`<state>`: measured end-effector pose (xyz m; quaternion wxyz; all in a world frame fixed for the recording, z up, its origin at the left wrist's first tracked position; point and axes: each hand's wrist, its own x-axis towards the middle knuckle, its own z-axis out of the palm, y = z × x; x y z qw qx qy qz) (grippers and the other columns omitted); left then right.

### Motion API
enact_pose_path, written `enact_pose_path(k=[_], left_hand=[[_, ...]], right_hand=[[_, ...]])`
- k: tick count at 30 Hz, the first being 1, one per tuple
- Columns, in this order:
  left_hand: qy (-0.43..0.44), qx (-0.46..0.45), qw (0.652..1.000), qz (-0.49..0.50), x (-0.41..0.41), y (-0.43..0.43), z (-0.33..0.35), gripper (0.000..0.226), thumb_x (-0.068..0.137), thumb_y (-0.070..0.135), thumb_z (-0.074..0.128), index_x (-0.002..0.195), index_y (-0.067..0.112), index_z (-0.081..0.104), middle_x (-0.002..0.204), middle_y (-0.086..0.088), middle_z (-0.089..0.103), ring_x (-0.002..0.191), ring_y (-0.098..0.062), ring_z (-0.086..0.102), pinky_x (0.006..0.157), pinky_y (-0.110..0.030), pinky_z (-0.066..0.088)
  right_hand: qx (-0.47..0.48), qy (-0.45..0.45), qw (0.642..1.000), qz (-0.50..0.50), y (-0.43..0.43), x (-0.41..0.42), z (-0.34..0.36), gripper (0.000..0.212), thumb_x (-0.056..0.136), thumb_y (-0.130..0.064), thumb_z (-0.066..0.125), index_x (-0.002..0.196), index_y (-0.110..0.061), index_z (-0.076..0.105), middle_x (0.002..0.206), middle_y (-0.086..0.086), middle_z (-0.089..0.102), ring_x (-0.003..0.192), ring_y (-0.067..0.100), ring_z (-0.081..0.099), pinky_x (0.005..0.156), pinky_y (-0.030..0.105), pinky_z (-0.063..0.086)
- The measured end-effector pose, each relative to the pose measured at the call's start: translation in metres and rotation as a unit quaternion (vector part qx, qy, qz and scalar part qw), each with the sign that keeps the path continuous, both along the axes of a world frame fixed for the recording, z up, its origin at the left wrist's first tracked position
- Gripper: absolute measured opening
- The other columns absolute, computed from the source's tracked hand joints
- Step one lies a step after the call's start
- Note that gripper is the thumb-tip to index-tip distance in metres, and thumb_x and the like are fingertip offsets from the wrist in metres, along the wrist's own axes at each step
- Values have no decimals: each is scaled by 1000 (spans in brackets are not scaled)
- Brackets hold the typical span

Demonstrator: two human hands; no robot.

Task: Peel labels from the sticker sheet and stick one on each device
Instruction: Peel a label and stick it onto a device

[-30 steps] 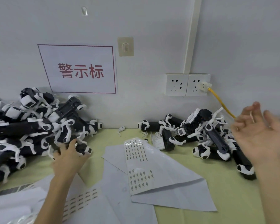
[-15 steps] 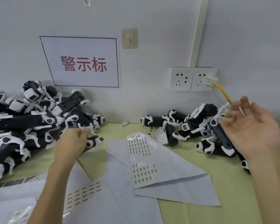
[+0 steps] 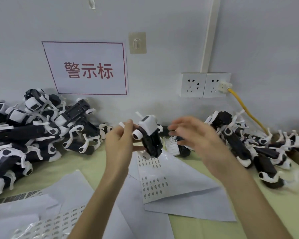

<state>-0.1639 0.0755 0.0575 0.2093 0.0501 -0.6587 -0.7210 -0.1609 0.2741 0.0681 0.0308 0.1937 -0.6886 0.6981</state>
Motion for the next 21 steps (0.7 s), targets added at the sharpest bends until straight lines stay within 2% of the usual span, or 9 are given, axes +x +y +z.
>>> enact_pose_path(k=[2,4,6,8,11,13,17,19,21], left_hand=[[-11,74,997,-17,2,6,0,35,107,25,52,86,7,74,76,-6,74,68,-20,73,53,-25,55],[-41,166,983,-58,4,6,1,28,106,21,54,99,6,76,89,-9,76,74,-17,76,60,-24,58],[-68,263,955,-120,7,7,2,24,104,15,56,98,8,79,96,-10,77,78,-15,77,64,-23,59],[-104,335,924,-156,10,11,4,20,101,8,58,100,6,77,93,-12,77,74,-16,76,60,-22,59],[-128,379,897,-188,11,16,6,17,97,-3,51,102,0,67,77,-11,74,65,-17,74,55,-23,59],[-136,375,894,-204,11,13,9,9,98,2,56,94,1,64,70,-7,70,61,-16,72,55,-25,59],[-153,281,921,-223,9,3,9,13,95,20,65,101,8,67,86,-4,69,64,-14,64,57,-26,56],[-125,190,960,-165,8,3,7,26,94,30,68,112,12,66,98,-2,72,78,-15,70,67,-29,57],[-66,68,989,-111,9,1,8,53,84,47,75,128,22,60,118,0,70,101,-13,70,82,-31,55]], right_hand=[[99,27,994,32,-13,5,-4,45,77,-28,79,120,-28,65,121,-12,71,117,5,64,97,27,51],[177,90,980,-5,-23,7,-10,55,76,-30,85,125,-34,61,123,-18,66,120,-2,57,101,22,44],[199,171,961,-87,-29,7,-17,58,75,-27,87,126,-34,59,121,-20,62,120,0,54,98,14,40],[213,222,942,-134,-32,5,-20,59,78,-28,85,130,-33,58,121,-22,58,120,4,53,99,19,40],[185,236,944,-137,-27,0,-20,53,85,-27,80,133,-29,58,120,-16,61,117,8,58,96,23,46],[166,220,952,-135,-21,-1,-18,49,85,-31,77,131,-31,60,118,-15,64,115,7,60,92,18,46],[135,177,965,-139,-12,-3,-14,42,86,-36,66,128,-32,64,118,-18,67,114,3,61,94,15,45],[103,164,972,-137,-8,-3,-11,37,87,-32,63,123,-27,70,113,-14,71,110,4,64,92,19,48],[70,152,978,-124,-2,-3,-7,32,86,-26,61,116,-23,74,106,-13,74,104,5,66,88,17,49]])
